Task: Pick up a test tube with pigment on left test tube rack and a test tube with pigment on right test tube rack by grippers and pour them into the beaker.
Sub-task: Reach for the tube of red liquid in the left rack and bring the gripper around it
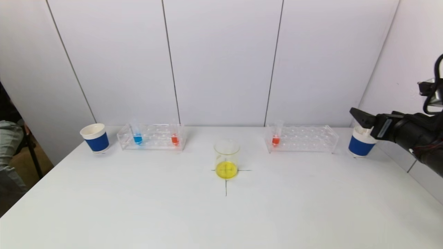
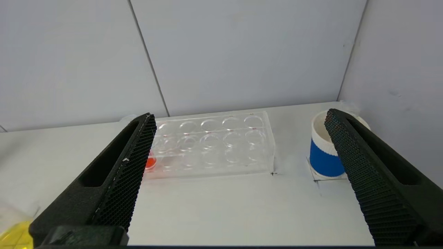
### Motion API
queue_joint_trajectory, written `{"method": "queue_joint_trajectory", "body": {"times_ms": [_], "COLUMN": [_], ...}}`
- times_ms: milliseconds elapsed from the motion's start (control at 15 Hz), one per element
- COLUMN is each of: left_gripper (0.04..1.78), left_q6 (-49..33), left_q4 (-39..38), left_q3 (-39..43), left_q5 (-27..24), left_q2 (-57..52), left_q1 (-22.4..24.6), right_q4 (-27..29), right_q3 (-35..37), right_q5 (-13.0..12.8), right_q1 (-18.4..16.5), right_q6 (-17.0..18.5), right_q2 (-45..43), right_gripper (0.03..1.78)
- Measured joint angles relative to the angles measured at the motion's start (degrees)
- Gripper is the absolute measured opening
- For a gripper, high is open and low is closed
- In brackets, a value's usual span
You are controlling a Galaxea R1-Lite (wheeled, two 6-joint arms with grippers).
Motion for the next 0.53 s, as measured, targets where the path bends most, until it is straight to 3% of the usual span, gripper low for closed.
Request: {"method": "queue_joint_trajectory", "body": {"times_ms": [533], "left_gripper": [1.76], "left_q6": [0.0], "left_q4": [0.0], "left_q3": [0.0], "left_q5": [0.0], "left_q2": [0.0], "left_q1": [0.05], "right_q4": [3.45], "right_q3": [21.37], "right_q5": [-0.74], "right_q1": [0.59], "right_q6": [-0.55], "right_q2": [-31.45], "right_gripper": [1.77]}}
